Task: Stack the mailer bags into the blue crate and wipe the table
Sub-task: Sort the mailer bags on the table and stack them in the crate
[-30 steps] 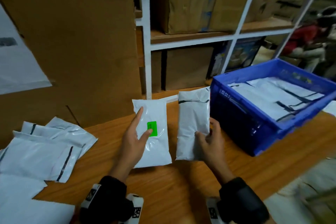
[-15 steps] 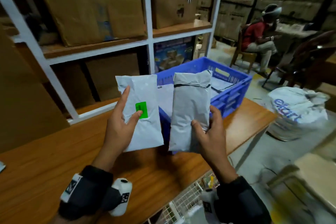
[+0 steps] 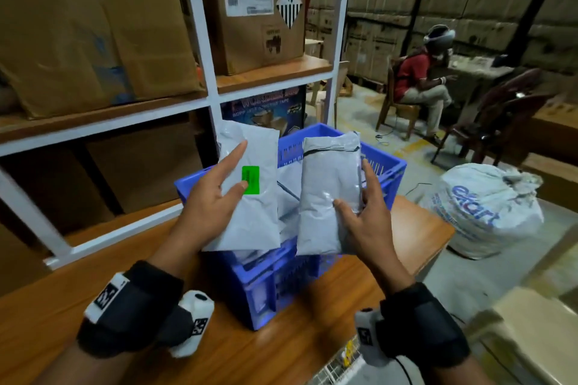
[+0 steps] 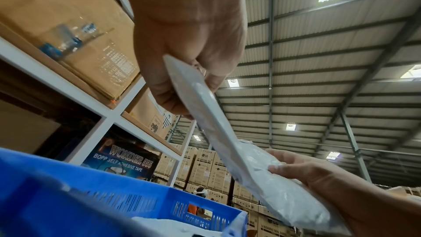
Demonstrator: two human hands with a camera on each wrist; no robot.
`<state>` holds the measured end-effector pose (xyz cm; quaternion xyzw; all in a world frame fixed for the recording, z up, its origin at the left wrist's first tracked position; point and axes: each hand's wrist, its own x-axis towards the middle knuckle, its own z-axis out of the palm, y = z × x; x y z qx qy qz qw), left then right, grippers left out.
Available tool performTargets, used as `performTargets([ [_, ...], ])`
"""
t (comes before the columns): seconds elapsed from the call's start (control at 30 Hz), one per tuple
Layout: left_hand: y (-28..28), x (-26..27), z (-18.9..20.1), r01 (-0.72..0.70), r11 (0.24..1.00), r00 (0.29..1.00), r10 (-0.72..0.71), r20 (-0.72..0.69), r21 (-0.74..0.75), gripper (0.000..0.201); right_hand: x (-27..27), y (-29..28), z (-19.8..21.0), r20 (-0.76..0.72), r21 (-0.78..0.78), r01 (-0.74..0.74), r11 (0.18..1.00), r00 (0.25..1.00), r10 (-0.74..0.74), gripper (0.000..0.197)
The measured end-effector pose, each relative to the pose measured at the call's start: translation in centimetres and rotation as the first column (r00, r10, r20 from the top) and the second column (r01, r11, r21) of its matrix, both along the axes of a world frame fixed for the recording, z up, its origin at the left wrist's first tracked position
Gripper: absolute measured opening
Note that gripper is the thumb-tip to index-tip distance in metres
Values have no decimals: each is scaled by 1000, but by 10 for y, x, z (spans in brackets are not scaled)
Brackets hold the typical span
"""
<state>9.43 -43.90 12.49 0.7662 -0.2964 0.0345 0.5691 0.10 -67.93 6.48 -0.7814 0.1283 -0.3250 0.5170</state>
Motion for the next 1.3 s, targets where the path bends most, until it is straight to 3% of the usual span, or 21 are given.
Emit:
performTargets([
  [0.2, -31, 60, 12, -19, 998, 996, 24, -87, 61, 51, 47, -56, 11, -66, -155, 31, 987, 997, -41, 47],
  [0.37, -64, 97, 12, 62, 983, 973, -21, -231, 175, 60, 77, -109, 22, -94, -163, 54, 985, 993, -70, 45],
  [0.5, -99, 111, 1, 137, 963, 936, -49, -348, 232, 63, 103, -142, 21, -131, -175, -23, 984, 991, 0, 45],
  [0.63, -138, 123, -10, 71, 937, 939, 53, -339, 343, 72, 129, -176, 14, -169, -181, -120, 976, 982, 89, 42],
  [0.83, -196, 144, -38, -19, 881, 865, 252, -435, 473, 87, 164, -226, 6, -212, -177, -263, 949, 951, 224, 43],
  [0.97, -221, 157, -52, -55, 837, 783, 375, -496, 545, 94, 181, -243, -15, -256, -127, -382, 916, 904, 342, 40],
  [1.03, -223, 160, -56, 13, 829, 721, 380, -580, 559, 113, 182, -243, -20, -256, -127, -388, 913, 902, 348, 41],
  [1.1, -226, 158, -56, 135, 731, 692, 414, -592, 669, 118, 183, -243, -23, -268, -156, -391, 907, 901, 342, 54],
  [1.13, -231, 155, -49, 165, 596, 731, 461, -503, 786, 105, 183, -244, -23, -274, -163, -397, 903, 898, 345, 57],
  [1.17, -236, 154, -44, 93, 423, 816, 487, -312, 901, 89, 183, -245, -23, -276, -162, -403, 901, 895, 351, 56],
  [1.2, -240, 151, -37, 0, 222, 916, 391, -89, 975, 83, 182, -245, -22, -273, -146, -412, 899, 891, 364, 52],
  [1.23, -246, 151, -33, -38, 124, 953, 304, -1, 992, 84, 181, -245, -20, -271, -133, -422, 897, 886, 376, 47],
  [1.27, -249, 154, -31, -9, 96, 965, 260, -17, 995, 85, 180, -245, -19, -264, -125, -431, 894, 883, 389, 42],
  [1.3, -252, 159, -32, 50, 114, 961, 266, -79, 992, 86, 179, -246, -19, -256, -121, -435, 892, 882, 396, 39],
])
